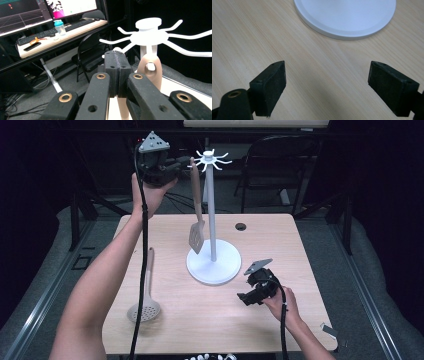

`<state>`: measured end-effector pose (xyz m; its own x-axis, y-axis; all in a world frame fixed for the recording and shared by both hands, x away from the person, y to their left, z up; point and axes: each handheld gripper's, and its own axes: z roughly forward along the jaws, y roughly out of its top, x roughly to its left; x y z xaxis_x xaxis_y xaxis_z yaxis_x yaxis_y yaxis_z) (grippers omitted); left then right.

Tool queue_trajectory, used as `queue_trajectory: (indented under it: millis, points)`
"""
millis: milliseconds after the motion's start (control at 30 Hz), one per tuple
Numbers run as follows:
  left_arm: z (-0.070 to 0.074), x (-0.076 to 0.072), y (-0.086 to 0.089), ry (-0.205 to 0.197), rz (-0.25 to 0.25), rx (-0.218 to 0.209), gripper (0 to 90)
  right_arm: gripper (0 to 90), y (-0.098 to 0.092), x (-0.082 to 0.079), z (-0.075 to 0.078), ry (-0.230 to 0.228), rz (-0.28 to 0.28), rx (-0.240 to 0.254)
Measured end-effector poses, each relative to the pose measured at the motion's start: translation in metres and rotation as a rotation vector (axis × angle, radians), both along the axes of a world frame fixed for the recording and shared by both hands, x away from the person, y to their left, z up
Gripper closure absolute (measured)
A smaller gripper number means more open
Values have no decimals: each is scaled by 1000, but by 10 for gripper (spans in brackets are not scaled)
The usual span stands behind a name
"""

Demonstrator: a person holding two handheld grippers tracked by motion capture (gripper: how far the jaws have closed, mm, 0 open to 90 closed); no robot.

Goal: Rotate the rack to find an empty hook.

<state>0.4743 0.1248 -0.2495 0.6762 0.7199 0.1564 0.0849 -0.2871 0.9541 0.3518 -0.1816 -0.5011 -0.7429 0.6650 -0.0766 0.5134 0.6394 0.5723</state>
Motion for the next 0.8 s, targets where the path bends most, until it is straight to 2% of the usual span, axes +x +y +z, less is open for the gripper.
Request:
queue_trajectory:
  millis: [267, 533, 667, 700, 767, 800]
  points:
    - [-1, 4, -1, 2, 7, 9, 900, 143, 0, 0, -1, 2, 1, 1]
    - [-2, 1, 5, 3, 18, -25, 898, 144, 0, 0, -1, 1, 0, 12]
    - [-1, -3, 15, 14, 26, -59, 818, 143, 0, -1, 0, 4, 8, 11]
    - [-1, -5, 17, 14, 26, -63, 788, 143, 1, -1, 0, 5, -3, 22]
    - [-2, -6, 20, 16, 23, -64, 713, 142, 0, -1, 2, 6, 7, 3]
    - [-2, -8, 21, 15, 25, -62, 713, 143, 0, -1, 2, 4, 8, 3]
